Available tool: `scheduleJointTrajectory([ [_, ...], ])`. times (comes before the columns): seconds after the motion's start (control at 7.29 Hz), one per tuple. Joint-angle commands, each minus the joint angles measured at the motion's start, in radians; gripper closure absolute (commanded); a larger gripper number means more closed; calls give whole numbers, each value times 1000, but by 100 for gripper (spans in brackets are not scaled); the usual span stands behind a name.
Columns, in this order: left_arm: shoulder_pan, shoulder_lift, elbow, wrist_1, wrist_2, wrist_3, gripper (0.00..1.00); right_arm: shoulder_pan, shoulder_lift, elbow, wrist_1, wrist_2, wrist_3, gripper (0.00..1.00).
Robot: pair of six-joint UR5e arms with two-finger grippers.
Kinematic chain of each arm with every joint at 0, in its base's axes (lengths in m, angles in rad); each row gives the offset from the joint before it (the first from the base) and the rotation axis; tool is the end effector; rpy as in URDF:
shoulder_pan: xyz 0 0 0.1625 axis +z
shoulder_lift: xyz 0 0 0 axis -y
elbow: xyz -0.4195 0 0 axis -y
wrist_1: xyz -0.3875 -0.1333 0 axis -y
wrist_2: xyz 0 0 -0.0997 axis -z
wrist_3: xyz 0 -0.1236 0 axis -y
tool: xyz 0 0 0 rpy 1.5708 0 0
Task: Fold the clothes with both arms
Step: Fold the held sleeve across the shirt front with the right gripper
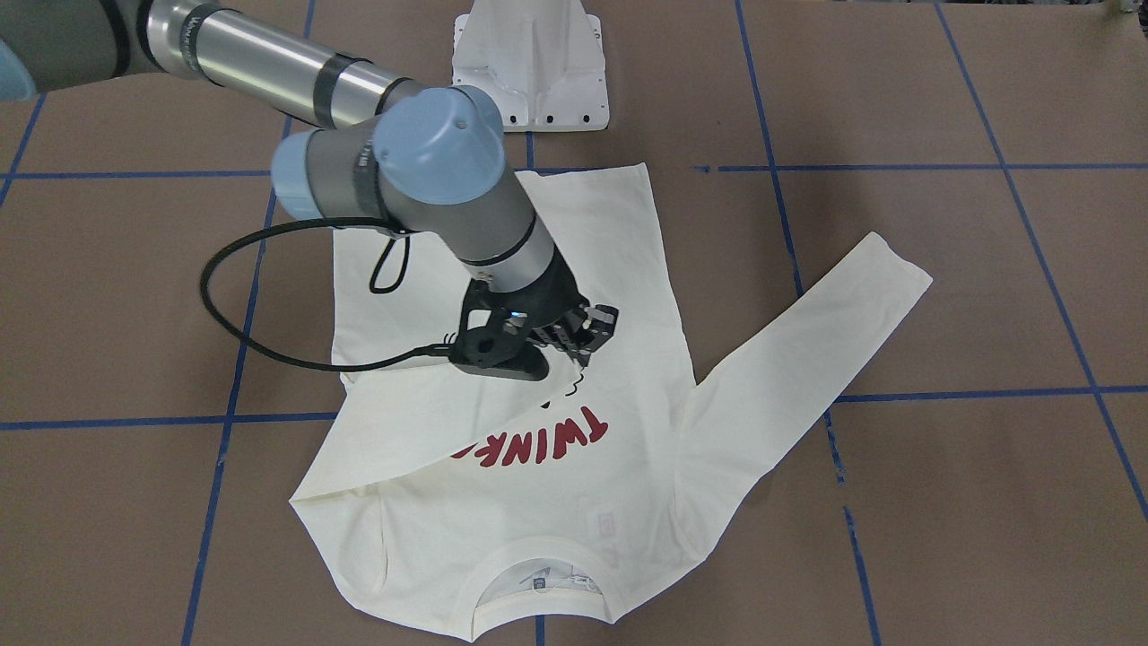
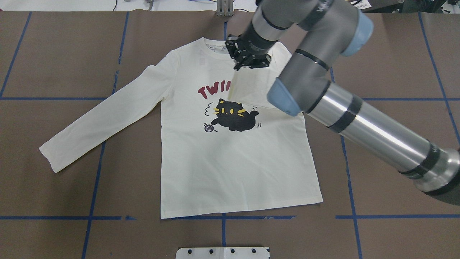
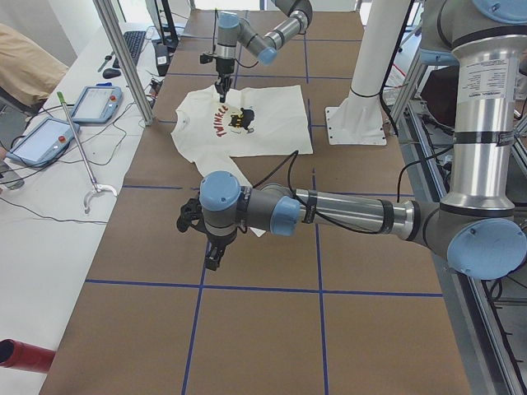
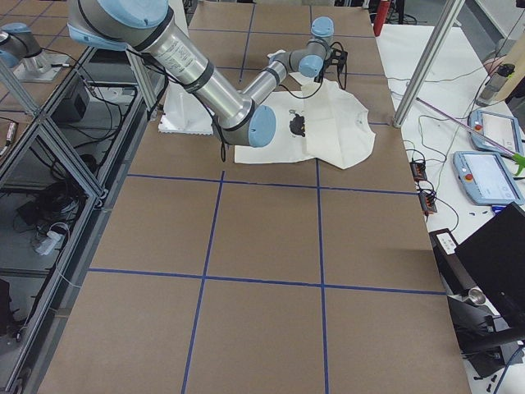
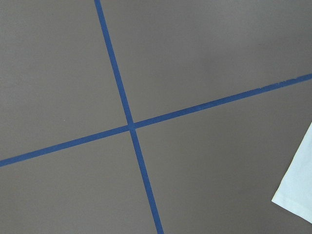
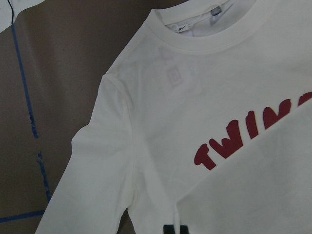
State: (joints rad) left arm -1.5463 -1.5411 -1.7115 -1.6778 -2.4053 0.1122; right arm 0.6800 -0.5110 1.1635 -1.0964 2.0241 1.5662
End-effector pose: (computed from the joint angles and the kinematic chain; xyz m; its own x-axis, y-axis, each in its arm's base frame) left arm -0.0298 -0.4888 0.5984 0.6605 0.2848 -0.6947 -0.0985 0.9501 0.2959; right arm -0.5855 -0.5753 0.0901 0.3351 0.2657 0.9039 -0.2562 0.9490 -0.1839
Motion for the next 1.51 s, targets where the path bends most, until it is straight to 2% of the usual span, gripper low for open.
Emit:
scheduleJointTrajectory([
  [0.0,0,1,-5,-2,0,0,0,-123,179,-236,99,-172,31,67],
  [0.14,0,-1,-5,0,0,-2,0,-158,210,-270,101,-201,31,63],
  [0.27,0,-2,-7,-2,-2,-2,0,-195,209,-272,101,-281,29,1],
  [0.41,6,-4,-8,-32,-20,-8,0,-209,210,-275,101,-324,31,0],
  [0.55,82,-4,-4,-61,-85,-152,0,-208,212,-251,98,-324,44,0],
  [0.69,180,-4,18,-157,-94,-380,0,-171,142,-140,87,-264,81,0],
  [0.82,272,-7,54,-292,-91,-555,0,-122,-32,33,84,-146,83,0],
  [1.1,444,-8,136,-487,-71,-808,0,-9,-386,386,85,-15,74,0],
  [1.23,537,-10,136,-500,10,-907,4,57,-512,516,87,46,71,0],
  [1.37,584,-10,127,-504,65,-955,8,114,-565,566,87,106,69,0],
])
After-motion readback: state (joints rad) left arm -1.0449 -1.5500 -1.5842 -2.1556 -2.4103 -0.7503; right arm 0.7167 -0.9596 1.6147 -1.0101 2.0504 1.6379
